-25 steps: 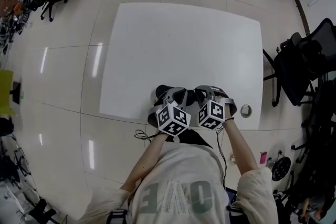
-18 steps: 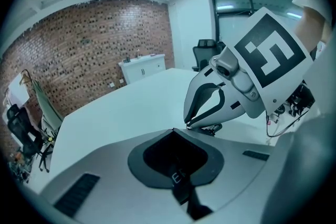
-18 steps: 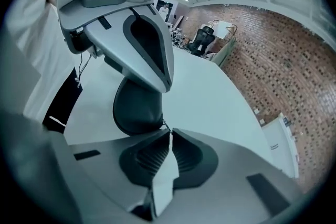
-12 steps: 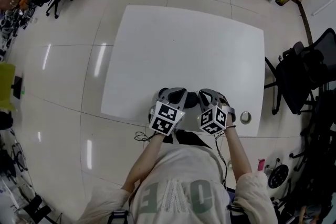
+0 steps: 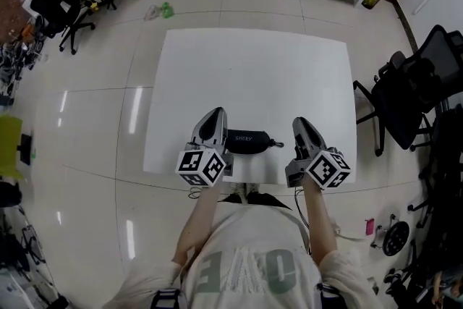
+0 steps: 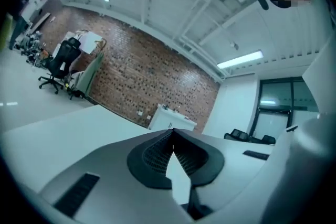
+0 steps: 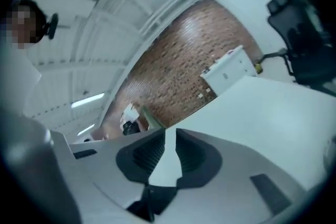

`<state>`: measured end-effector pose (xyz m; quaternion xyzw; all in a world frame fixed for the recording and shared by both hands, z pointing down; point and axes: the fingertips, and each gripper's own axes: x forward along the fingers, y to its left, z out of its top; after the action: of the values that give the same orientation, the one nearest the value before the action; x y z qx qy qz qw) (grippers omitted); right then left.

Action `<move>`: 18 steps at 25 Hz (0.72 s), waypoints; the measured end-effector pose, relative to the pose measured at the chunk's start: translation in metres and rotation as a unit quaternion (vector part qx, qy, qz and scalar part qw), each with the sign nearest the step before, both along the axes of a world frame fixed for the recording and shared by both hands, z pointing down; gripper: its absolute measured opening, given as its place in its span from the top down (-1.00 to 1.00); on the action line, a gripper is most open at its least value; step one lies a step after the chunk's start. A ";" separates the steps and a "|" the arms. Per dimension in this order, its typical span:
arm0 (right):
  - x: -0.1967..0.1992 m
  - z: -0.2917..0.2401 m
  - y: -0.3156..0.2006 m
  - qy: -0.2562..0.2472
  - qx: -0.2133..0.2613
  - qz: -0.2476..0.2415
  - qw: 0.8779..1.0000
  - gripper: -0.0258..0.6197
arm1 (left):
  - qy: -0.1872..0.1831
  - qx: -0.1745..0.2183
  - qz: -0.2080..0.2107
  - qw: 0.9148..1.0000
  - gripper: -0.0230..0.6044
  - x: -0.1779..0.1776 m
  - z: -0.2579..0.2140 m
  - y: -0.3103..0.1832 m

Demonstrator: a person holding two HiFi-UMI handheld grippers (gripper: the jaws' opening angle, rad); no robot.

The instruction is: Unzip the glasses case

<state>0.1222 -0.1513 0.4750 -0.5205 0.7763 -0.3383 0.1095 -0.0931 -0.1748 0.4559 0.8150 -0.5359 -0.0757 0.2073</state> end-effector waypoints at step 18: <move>-0.030 -0.073 0.139 0.160 0.102 0.085 0.978 0.92 | -0.027 0.103 0.045 0.993 0.91 -0.035 -0.054 0.119</move>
<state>0.0925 -0.0121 0.4019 -0.6179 0.7673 -0.1590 0.0648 -0.1281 -0.0557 0.4015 0.8569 -0.4936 -0.0995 0.1106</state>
